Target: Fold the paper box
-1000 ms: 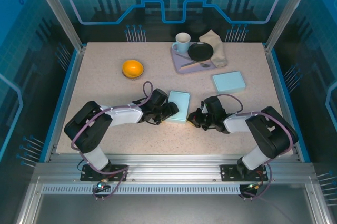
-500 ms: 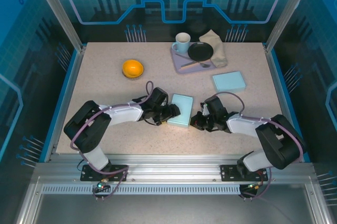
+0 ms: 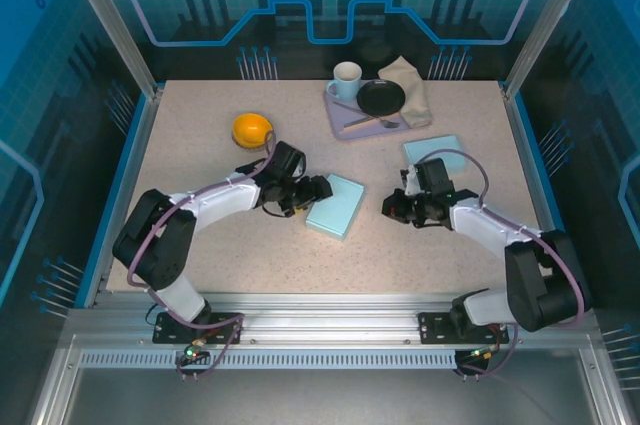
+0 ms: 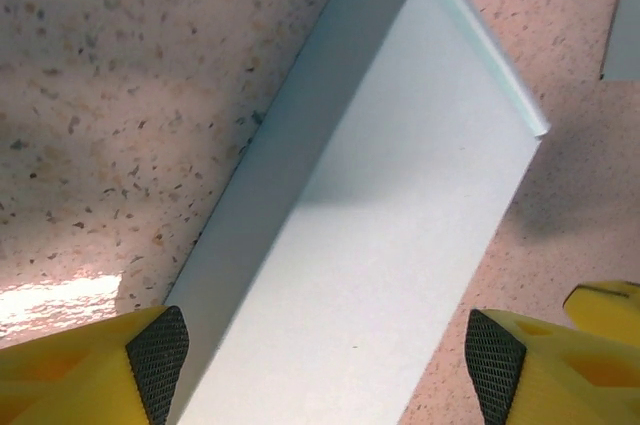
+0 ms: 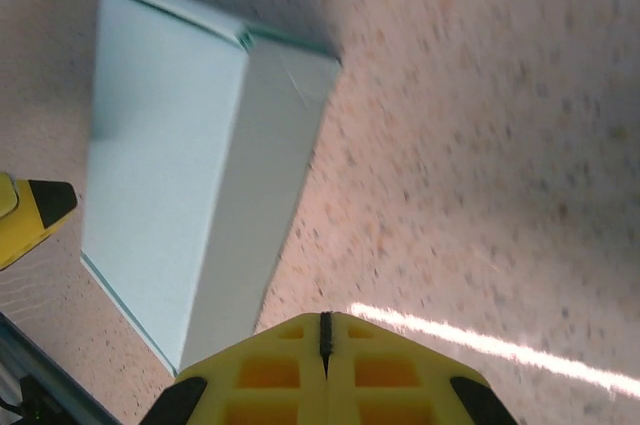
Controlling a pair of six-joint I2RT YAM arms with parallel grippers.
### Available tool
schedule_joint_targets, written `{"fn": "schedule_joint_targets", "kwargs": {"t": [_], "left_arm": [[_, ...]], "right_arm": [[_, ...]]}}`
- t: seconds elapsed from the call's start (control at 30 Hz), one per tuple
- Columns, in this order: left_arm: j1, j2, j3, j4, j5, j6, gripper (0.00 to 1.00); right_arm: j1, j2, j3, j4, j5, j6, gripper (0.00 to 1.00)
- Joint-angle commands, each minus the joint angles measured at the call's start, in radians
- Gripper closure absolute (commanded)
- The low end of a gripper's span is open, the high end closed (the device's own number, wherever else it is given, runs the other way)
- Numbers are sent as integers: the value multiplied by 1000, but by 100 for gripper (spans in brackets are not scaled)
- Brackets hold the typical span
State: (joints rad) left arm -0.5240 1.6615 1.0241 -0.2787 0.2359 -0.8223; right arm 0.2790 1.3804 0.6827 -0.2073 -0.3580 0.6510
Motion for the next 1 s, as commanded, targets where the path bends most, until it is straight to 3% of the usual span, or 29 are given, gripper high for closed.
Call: {"fn": "schedule_joint_targets", "kwargs": {"t": [0.0, 0.23, 0.4, 0.97], "left_arm": [[24, 31, 64, -79, -4, 86, 22], [32, 201, 258, -16, 74, 176, 23], [32, 332, 383, -71, 77, 216, 24], [-41, 437, 432, 35, 219, 95, 25]], "right_arm": [[-18, 75, 54, 25, -40, -55, 100], [-17, 271, 119, 208, -70, 4, 100], [-13, 348, 134, 262, -78, 18, 100], [94, 413, 144, 459, -140, 138, 100]]}}
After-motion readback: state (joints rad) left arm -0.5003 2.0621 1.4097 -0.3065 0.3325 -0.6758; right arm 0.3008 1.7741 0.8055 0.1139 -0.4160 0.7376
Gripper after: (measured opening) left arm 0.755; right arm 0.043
